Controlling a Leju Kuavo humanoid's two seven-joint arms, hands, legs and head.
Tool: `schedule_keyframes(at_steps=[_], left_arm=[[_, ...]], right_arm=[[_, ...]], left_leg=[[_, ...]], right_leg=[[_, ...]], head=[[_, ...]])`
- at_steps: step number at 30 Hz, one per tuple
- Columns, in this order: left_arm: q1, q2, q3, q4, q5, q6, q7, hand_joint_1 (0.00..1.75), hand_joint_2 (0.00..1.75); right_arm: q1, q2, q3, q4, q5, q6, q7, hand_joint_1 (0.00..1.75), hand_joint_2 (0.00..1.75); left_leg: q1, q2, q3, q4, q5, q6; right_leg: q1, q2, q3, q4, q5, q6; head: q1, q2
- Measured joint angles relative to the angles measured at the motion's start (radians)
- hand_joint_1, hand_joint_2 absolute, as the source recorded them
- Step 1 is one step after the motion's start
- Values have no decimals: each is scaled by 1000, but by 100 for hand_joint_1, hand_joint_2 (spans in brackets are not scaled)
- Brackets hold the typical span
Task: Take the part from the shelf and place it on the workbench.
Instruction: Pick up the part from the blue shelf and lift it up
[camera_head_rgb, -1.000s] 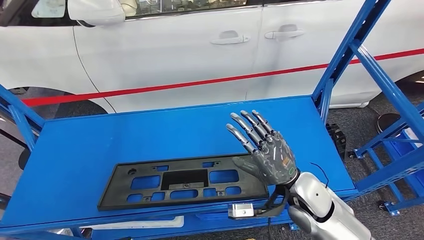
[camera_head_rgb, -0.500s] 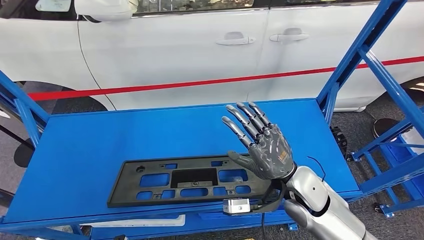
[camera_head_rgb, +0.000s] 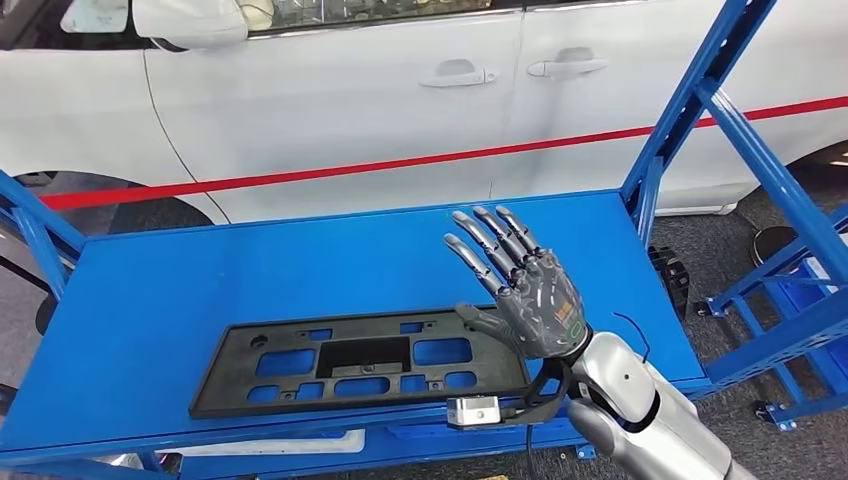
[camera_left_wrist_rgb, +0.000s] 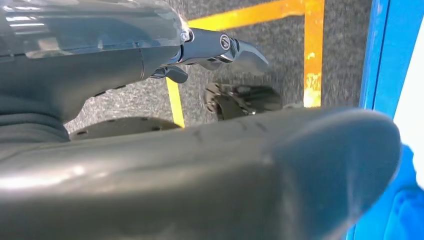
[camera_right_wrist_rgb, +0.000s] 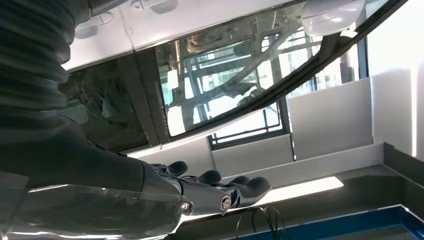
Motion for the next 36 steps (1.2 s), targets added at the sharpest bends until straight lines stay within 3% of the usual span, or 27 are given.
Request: schedule_keyframes(at_steps=[2, 3, 4, 7, 9, 11, 13, 14, 16, 17, 18, 19, 20, 22, 23, 24, 27, 28, 30, 32, 33, 34, 36], left_arm=[[2, 0, 0, 0, 0, -1, 3, 0, 0], [5, 0, 0, 0, 0, -1, 4, 0, 0], [7, 0, 0, 0, 0, -1, 4, 0, 0], [10, 0, 0, 0, 3, -1, 5, 0, 0], [12, 0, 1, 0, 4, 0, 5, 0, 0], [18, 0, 2, 0, 4, 0, 5, 0, 0], [23, -1, 2, 0, 3, -1, 5, 0, 0], [24, -1, 2, 0, 2, -1, 5, 0, 0], [26, -2, 2, 0, 1, -2, 5, 0, 0], [27, -2, 2, 0, 0, -2, 5, 0, 0], [28, -3, 2, 0, 0, -3, 5, 0, 0], [29, -3, 2, 0, 0, -4, 5, 0, 0], [29, -4, 2, 0, 0, -5, 5, 0, 0], [29, -4, 2, 0, 0, -6, 2, 0, 0], [29, -5, 2, 0, -1, -6, 0, 0, 0], [29, -5, 2, 0, -2, -6, -2, 0, 0], [29, -5, 2, 0, -3, -3, -4, 0, 0], [30, -5, 2, 0, -3, -3, -4, 0, 0], [30, -5, 2, 0, -3, -3, -4, 0, 0], [31, -5, 2, 0, -4, -3, -5, 0, 0], [32, -5, 2, 0, -4, -3, -5, 0, 0], [33, -5, 2, 0, -5, -3, -6, 0, 0], [34, -5, 2, 0, -5, -3, -7, 0, 0]], right_arm=[[6, 0, 1, 1, -2, 0, 0, 0, 175], [9, 0, 3, 2, -7, 0, -1, 0, 175], [12, 1, 4, 4, -13, 0, -5, 0, 175], [14, 5, 8, 9, -29, 1, -18, 0, 175], [14, 8, 9, 13, -29, 2, -20, 0, 87], [14, 14, 12, 18, -23, 7, -18, 0, 0], [14, 18, 14, 21, -14, 14, -16, 0, 0], [13, 19, 14, 22, -11, 17, -15, 0, 0], [15, 20, 16, 25, -7, 19, -14, 0, 0], [18, 20, 16, 27, -5, 19, -14, 0, 0], [20, 20, 17, 29, -4, 18, -14, 0, 0], [22, 20, 17, 30, -3, 18, -14, 0, 0], [23, 20, 17, 31, -2, 18, -14, 0, 0], [22, 20, 17, 30, -2, 19, -14, 0, 0], [22, 20, 18, 30, -1, 19, -14, 0, 0], [22, 20, 18, 30, -1, 20, -14, 0, 0], [22, 20, 18, 28, -2, 20, -13, 0, 0], [22, 20, 19, 28, -5, 20, -14, 0, 0], [23, 20, 20, 27, -17, 21, -21, 0, 87], [27, 19, 22, 27, -34, 26, -38, 0, 175], [31, 19, 23, 27, -40, 32, -46, 0, 175], [36, 19, 26, 27, -45, 42, -52, 0, 175], [45, 19, 33, 28, -51, 68, -56, 0, 175]], left_leg=[[1, 0, -51, 125, -57, -3], [1, 0, -58, 149, -60, -3], [1, 0, -47, 135, -44, -2], [-1, 0, 57, -56, 42, 10], [-5, -1, 87, -126, 61, 18], [-6, -1, 84, -132, 68, 28], [-3, 2, 80, -141, 84, 41], [-1, 3, 76, -145, 93, 48], [-2, 4, 59, -145, 106, 55], [-3, 4, 50, -143, 112, 56], [-3, 4, 41, -141, 117, 56], [-3, 4, 32, -138, 121, 54], [-3, 4, 24, -134, 124, 52], [-4, 4, 11, -125, 127, 47], [-5, 3, 8, -121, 129, 42], [-7, 3, 5, -119, 131, 37], [-7, 2, -1, -118, 139, 17], [-6, 2, -8, -106, 128, 11], [-3, 2, -39, -28, 67, 0], [-1, 2, -85, 100, -6, -8], [0, 2, -98, 145, -23, -10], [1, 2, -93, 157, -21, -10], [1, 2, -30, 70, 26, -6]], right_leg=[[3, -2, -5, 1, 2, -4], [4, -2, -7, 2, 3, -5], [5, -2, -8, 3, 4, -5], [7, -1, -9, 7, 7, 0], [9, -1, -12, 8, 12, 9], [9, 0, -15, 6, 20, 22], [7, 1, -23, 21, 0, 33], [6, 2, -36, 53, -30, 36], [5, 3, -77, 170, -115, 41], [5, 3, -96, 231, -146, 43], [4, 2, -102, 268, -159, 45], [3, 2, -91, 268, -152, 46], [2, 2, -59, 227, -129, 46], [1, 2, 31, 91, -86, 42], [3, 2, 61, 42, -72, 38], [6, 3, 76, 12, -70, 33], [7, 3, 69, -2, -62, 13], [6, 3, 65, -4, -55, 6], [4, 0, 56, -7, -44, -6], [6, -1, 44, -5, -36, -12], [8, -2, 38, -4, -33, -12], [9, -2, 32, -2, -30, -12], [11, -1, 27, 1, -27, -10]], head=[[0, 0], [0, 0], [0, 0], [0, 0], [0, 0], [1, 0], [2, 0], [2, 0], [3, 0], [3, 0], [3, 0], [3, 0], [3, 0], [3, 0], [3, 0], [3, 0], [3, 0], [2, 0], [1, 0], [0, 0], [0, 0], [0, 0], [0, 0]])
